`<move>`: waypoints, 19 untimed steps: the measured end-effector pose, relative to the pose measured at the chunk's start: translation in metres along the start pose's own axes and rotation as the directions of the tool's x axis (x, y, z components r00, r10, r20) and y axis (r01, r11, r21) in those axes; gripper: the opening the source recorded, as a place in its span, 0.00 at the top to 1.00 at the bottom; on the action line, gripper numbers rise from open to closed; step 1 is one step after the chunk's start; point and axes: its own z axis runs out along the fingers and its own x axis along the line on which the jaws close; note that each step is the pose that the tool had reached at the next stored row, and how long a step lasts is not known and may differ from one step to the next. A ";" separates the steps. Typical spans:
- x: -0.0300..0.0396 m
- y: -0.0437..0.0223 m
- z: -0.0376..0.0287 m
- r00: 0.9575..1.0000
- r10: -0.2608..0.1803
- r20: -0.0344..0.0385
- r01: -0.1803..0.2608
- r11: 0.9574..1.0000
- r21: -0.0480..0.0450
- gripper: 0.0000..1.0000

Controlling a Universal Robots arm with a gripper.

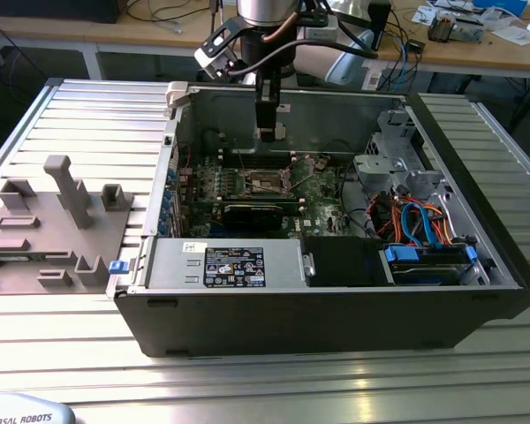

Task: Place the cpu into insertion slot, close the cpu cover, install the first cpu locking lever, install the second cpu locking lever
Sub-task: 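Place the cpu into insertion slot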

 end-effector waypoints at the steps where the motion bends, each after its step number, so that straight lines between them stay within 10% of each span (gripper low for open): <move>1: 0.0000 0.0000 0.0000 1.000 0.004 0.000 -0.004 1.000 0.000 0.46; 19: 0.0000 -0.0001 0.0004 0.997 0.081 0.007 -0.081 0.997 -0.002 0.46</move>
